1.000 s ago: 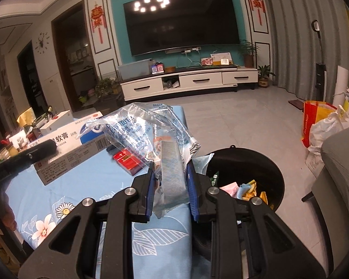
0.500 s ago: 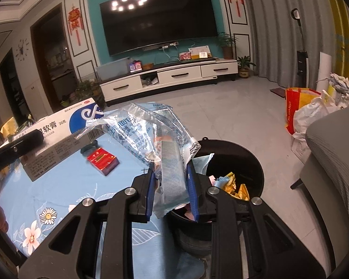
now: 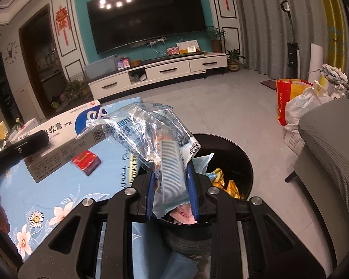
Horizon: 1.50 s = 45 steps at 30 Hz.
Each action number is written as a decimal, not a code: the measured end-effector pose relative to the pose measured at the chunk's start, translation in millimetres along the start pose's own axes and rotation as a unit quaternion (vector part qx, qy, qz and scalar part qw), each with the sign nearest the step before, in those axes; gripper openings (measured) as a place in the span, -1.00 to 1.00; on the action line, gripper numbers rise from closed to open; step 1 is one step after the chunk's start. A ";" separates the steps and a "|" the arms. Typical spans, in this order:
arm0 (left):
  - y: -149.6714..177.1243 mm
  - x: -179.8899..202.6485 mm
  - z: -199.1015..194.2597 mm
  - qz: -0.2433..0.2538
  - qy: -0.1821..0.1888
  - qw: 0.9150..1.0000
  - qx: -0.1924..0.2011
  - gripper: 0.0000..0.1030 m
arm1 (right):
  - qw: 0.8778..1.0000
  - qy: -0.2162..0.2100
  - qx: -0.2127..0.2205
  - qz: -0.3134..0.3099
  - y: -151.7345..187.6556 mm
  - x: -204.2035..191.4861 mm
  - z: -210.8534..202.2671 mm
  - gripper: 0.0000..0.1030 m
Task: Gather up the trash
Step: 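Lift the ointment box and plastic bag and carry them over the bin, then open both grippers to drop the box and bag into the bin, then move both grippers back over the dark wrapper and red cigarette pack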
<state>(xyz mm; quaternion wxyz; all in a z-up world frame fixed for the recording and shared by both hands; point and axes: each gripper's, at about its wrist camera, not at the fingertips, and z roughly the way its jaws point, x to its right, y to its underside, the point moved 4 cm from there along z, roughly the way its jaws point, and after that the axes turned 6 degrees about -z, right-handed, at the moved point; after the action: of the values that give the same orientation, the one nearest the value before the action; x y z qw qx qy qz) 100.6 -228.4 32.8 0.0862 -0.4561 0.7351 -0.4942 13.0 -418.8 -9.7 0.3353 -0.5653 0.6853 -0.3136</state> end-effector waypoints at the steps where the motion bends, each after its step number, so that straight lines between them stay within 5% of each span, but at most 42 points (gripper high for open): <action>1: 0.1 -0.7 5.4 -0.001 0.002 1.000 -0.005 -0.62 | 1.000 0.005 -0.005 0.002 1.3 2.5 3.1 -0.50; 20: 17.4 15.1 128.4 0.011 0.013 0.994 -0.111 -0.60 | 0.993 0.070 -0.098 -0.002 21.9 37.4 78.6 -0.47; 24: 18.8 14.5 143.0 0.015 0.010 0.992 -0.121 -0.57 | 0.992 0.074 -0.104 0.003 21.9 41.4 87.4 -0.14; 27: 18.4 12.7 145.7 0.014 0.007 0.993 -0.121 -0.22 | 0.992 0.074 -0.101 0.012 20.7 43.4 85.9 0.28; 32: 16.9 1.9 134.8 -0.002 0.003 0.994 -0.112 0.48 | 0.993 0.078 -0.087 0.025 16.0 45.5 74.9 0.52; 39: 10.1 -31.2 89.2 -0.022 -0.020 0.997 -0.073 0.76 | 0.998 -0.006 -0.055 -0.020 4.5 -4.0 59.1 0.60; 45: 9.7 -124.1 38.9 -0.100 -0.114 0.987 -0.042 0.88 | 0.986 -0.103 -0.070 -0.107 1.5 -96.4 79.3 0.76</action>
<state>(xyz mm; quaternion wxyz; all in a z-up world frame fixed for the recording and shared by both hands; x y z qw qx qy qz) 188.0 -158.8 -34.5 0.1007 -0.5841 0.6910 -0.4137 89.8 -327.7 -46.6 0.3286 -0.6867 0.6030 -0.2385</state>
